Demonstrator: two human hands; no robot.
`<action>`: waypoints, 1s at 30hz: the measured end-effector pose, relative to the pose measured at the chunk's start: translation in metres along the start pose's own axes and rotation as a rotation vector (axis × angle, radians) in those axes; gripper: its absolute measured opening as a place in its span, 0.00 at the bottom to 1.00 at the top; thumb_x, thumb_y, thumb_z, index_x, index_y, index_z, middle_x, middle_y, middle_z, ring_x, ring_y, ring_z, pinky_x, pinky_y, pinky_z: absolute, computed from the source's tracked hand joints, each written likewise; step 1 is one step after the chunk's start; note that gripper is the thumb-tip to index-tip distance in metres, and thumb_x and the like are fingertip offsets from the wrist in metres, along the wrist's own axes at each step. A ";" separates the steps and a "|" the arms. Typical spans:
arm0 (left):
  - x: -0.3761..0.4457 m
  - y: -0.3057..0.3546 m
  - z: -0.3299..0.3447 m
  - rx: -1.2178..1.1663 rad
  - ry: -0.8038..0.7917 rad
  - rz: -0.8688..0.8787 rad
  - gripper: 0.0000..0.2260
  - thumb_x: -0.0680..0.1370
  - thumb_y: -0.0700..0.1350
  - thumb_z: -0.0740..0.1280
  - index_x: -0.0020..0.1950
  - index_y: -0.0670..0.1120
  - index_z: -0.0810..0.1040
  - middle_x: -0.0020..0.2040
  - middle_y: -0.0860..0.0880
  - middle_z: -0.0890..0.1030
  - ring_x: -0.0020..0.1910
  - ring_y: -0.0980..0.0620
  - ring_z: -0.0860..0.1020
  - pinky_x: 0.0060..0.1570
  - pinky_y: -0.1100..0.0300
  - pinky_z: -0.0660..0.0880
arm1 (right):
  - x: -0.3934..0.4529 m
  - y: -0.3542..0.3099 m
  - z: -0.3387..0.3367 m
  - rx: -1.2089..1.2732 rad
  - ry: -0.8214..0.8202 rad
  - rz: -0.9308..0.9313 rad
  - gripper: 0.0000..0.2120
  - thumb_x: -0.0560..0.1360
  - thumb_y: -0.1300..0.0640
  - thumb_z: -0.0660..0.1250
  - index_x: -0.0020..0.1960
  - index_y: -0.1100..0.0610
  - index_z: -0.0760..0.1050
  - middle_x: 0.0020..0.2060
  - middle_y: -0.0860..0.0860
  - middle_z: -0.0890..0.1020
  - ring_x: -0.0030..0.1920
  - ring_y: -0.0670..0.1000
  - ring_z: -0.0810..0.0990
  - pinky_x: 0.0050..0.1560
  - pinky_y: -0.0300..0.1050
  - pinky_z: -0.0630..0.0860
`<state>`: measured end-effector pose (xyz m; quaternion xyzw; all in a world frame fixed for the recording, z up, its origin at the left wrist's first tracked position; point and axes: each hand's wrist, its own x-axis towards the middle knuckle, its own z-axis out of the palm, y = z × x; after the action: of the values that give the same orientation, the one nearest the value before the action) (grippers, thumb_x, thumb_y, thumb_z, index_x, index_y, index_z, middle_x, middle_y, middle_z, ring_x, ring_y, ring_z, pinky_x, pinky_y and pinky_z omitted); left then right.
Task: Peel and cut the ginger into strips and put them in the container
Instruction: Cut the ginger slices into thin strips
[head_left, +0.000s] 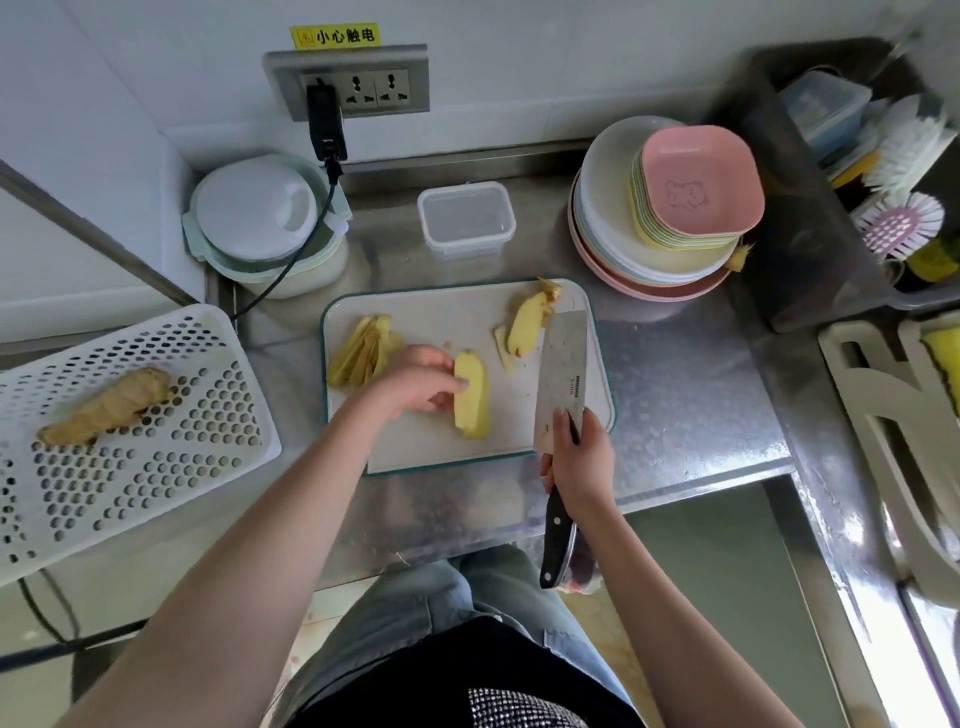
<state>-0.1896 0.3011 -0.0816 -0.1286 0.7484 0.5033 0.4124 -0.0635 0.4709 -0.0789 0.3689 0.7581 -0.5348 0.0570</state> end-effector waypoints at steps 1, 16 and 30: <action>-0.003 -0.005 0.001 0.010 -0.003 -0.019 0.10 0.72 0.36 0.72 0.50 0.43 0.76 0.38 0.46 0.79 0.32 0.52 0.78 0.41 0.56 0.79 | 0.000 -0.002 0.005 -0.014 -0.027 -0.015 0.13 0.82 0.54 0.56 0.49 0.64 0.69 0.29 0.60 0.73 0.19 0.50 0.69 0.19 0.41 0.68; -0.005 -0.039 0.011 1.117 0.098 0.549 0.57 0.66 0.62 0.73 0.76 0.44 0.35 0.77 0.46 0.37 0.76 0.47 0.40 0.73 0.55 0.40 | -0.004 -0.002 0.027 -0.127 -0.189 -0.035 0.11 0.82 0.53 0.57 0.52 0.61 0.70 0.31 0.59 0.75 0.21 0.51 0.71 0.20 0.43 0.70; 0.008 -0.018 0.020 1.074 0.137 0.650 0.44 0.66 0.55 0.75 0.74 0.43 0.57 0.72 0.46 0.61 0.72 0.48 0.58 0.67 0.53 0.65 | 0.005 -0.007 0.024 -0.113 -0.160 -0.055 0.10 0.82 0.52 0.57 0.50 0.58 0.70 0.29 0.56 0.75 0.20 0.52 0.72 0.21 0.44 0.71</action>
<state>-0.1739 0.3121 -0.1019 0.2985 0.9222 0.1477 0.1967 -0.0790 0.4523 -0.0858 0.3000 0.7900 -0.5203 0.1232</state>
